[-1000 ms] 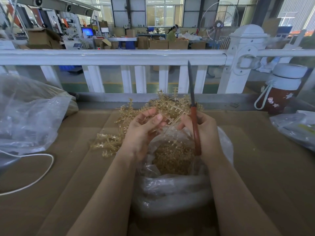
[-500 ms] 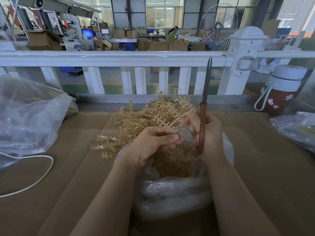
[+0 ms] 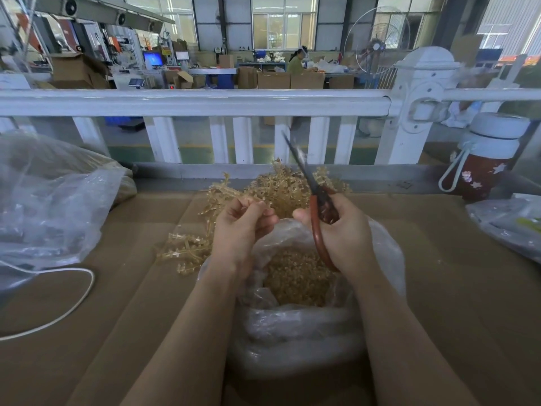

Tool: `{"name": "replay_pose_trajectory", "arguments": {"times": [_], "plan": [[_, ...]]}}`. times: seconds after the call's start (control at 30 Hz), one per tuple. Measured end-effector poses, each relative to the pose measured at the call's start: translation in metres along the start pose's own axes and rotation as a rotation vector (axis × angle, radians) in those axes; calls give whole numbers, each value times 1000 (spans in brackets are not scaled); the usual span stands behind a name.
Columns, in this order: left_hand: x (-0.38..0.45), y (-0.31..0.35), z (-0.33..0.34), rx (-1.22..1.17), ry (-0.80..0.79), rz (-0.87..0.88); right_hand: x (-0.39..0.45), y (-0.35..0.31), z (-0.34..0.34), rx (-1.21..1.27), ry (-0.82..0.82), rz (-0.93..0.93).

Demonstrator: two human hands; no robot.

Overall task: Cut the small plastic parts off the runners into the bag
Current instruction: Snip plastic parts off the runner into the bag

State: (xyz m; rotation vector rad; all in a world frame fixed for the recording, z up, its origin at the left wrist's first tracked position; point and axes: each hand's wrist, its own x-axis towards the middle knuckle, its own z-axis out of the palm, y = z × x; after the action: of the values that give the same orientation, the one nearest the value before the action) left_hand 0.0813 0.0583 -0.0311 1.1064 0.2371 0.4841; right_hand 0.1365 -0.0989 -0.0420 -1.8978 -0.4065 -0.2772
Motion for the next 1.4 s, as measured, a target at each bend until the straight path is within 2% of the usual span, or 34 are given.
{"name": "replay_pose_trajectory", "arguments": {"times": [0.27,0.43,0.63,1.07,1.4], "plan": [[1,2,-3,-10,-16,67,-3,5,2,-242,-189,-117],[3,0,-3,32,-71,121,-4,4,2,-374,-165,-190],[3,-2,-6,76,-128,176,-4,4,0,-409,-165,-202],[3,-5,-5,84,-130,215,-6,4,3,-442,-107,-215],[3,-3,-5,49,-128,224,-6,2,0,-468,-139,-184]]}}
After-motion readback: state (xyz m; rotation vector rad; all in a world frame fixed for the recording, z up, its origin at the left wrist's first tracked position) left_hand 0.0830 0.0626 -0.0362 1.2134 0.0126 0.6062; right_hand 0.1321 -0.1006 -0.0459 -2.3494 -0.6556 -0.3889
